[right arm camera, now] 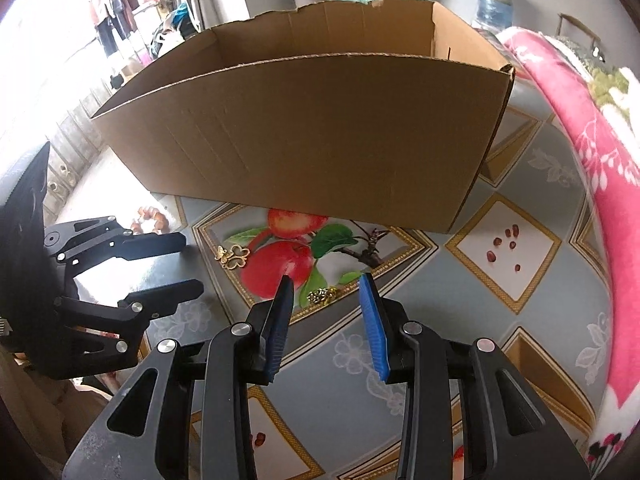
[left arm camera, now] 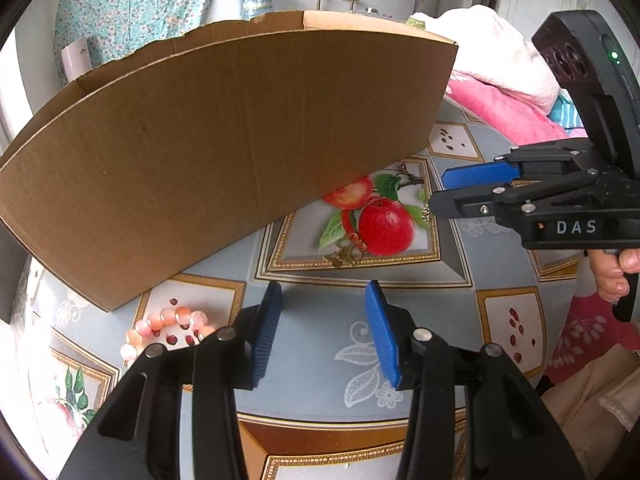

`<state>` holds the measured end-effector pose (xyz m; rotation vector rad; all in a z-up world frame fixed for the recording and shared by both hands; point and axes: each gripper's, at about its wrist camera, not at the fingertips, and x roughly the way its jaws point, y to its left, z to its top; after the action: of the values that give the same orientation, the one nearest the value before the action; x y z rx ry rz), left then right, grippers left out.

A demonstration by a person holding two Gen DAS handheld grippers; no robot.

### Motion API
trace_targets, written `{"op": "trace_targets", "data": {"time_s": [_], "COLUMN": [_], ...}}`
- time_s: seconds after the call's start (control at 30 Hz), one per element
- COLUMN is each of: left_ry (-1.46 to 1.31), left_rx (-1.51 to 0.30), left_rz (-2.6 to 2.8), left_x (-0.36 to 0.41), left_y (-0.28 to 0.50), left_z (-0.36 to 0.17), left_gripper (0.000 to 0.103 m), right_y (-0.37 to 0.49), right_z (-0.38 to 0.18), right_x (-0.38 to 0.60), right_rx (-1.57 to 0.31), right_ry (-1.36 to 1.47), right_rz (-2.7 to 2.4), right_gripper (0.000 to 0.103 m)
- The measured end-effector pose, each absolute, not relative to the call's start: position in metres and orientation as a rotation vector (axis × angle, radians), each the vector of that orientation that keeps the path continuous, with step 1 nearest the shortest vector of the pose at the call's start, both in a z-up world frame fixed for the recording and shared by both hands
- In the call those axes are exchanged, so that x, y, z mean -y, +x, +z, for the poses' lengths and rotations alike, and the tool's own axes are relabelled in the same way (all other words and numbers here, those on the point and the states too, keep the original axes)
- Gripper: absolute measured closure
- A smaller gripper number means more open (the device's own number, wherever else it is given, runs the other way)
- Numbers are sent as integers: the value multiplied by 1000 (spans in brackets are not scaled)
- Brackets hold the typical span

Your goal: Organize jewelry

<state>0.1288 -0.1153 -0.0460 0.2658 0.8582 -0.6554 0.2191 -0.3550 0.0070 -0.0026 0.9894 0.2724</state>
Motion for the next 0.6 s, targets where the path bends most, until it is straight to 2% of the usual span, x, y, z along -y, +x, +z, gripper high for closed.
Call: {"op": "trace_targets", "data": {"time_s": [0.2, 0.37, 0.6], "left_ry": [263, 257, 255], "left_rx": [-858, -856, -855], "left_rz": [-654, -655, -654], "left_x": [115, 113, 111], "left_y": [129, 129, 128], "left_z": [-47, -47, -46], "left_gripper": [61, 61, 61], "right_y": [226, 229, 234], "right_z": [-7, -14, -18], "right_x": [337, 321, 315], "right_rx": [-1006, -1000, -989], "right_ry": [-21, -62, -60], "right_rz": [270, 259, 228], "right_gripper": [69, 75, 92]}}
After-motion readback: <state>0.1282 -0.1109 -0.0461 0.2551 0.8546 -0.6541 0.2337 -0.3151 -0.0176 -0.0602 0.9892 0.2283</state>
